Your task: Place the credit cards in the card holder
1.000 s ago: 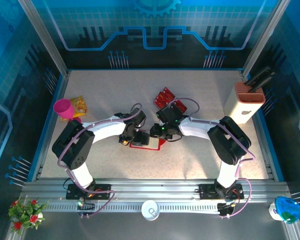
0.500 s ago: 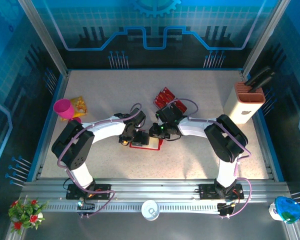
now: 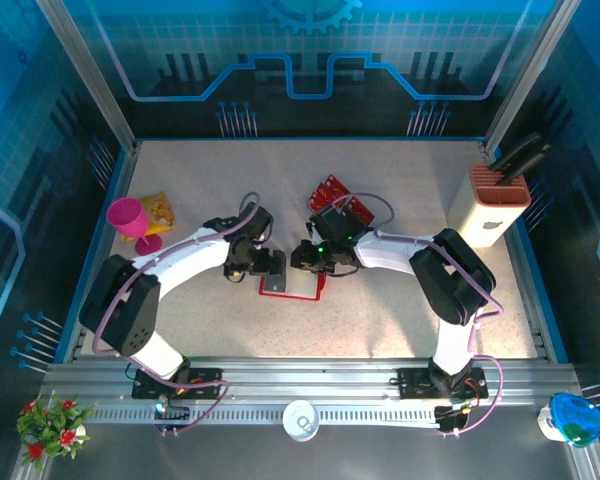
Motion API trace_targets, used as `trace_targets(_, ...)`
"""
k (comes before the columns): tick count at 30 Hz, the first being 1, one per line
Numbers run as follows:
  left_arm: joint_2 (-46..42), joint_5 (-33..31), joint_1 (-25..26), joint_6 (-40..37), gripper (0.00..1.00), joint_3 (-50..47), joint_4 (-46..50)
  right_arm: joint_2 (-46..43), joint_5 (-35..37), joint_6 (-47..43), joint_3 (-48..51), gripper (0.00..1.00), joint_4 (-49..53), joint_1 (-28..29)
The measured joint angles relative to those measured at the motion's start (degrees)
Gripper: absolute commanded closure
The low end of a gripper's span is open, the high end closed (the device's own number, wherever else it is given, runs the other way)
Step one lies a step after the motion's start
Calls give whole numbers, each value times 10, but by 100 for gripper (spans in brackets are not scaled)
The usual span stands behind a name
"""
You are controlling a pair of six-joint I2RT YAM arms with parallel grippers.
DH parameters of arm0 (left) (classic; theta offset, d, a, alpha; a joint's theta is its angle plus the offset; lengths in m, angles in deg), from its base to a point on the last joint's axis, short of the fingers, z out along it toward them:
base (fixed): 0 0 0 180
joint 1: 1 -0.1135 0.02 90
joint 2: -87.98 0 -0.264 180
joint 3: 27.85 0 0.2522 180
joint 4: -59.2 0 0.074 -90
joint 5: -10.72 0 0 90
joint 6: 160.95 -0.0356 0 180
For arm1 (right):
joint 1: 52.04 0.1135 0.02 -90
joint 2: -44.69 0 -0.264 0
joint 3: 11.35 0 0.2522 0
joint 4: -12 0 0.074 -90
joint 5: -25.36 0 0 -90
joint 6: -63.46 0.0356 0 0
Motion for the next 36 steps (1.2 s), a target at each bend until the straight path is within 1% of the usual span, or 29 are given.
trace_targets(3,-25,0,-19,0,1,4,5,0,-4,2,-12,72,-1,5)
trace_targets(8,-43,0,-38,0,1,4,10,0,-6,6,-32,57,0,16)
trace_targets(13,-50,0,-53,3,1,4,18,20,-3,13,-61,50,6,28)
trace_targets(20,-65,-4,-64,15,1,4,27,82,-3,16,-108,50,8,54)
trace_targets(24,-74,-3,-66,16,1,4,27,106,-4,20,-118,50,5,66)
trace_targets(31,-78,-3,-66,26,1,4,26,108,-8,21,-119,49,-3,67)
trace_targets(36,-78,-3,-66,30,1,4,26,94,-33,30,-96,49,-33,52)
